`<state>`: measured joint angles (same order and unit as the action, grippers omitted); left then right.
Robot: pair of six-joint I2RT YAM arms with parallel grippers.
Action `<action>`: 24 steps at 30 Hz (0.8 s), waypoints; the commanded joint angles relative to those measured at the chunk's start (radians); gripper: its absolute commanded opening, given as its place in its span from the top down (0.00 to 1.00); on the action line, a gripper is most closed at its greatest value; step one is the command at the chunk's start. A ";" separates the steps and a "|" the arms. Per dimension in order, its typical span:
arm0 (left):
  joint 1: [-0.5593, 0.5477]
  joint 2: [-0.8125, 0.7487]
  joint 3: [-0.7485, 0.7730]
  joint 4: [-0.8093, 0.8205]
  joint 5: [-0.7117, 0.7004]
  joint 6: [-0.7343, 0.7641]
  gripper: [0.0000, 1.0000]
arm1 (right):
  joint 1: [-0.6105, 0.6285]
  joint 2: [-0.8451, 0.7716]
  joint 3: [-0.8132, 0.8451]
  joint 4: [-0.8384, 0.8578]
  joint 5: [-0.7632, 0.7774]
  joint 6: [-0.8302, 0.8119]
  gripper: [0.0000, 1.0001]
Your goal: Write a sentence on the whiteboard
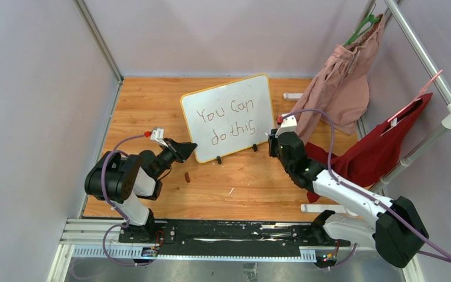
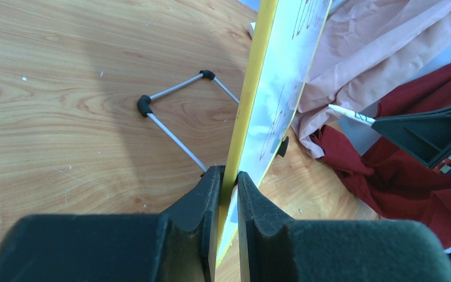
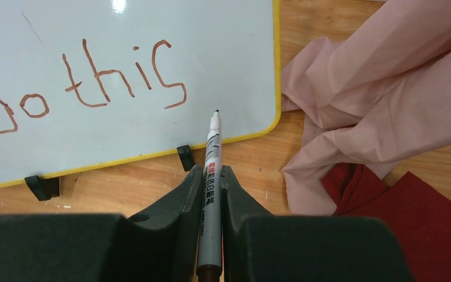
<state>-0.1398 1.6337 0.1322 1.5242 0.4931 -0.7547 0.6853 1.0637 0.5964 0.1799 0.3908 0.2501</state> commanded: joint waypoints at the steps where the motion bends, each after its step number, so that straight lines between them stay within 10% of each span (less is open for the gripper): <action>1: 0.000 -0.005 -0.014 0.047 -0.042 0.021 1.00 | 0.008 0.039 -0.002 0.131 0.076 0.010 1.00; 24: 0.000 0.000 -0.020 0.046 -0.049 0.028 1.00 | -0.056 0.097 -0.028 0.198 0.004 0.061 1.00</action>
<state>-0.1410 1.6337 0.1249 1.5246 0.4866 -0.7509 0.6445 1.1622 0.5892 0.3523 0.4061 0.2993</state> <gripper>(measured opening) 0.185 0.174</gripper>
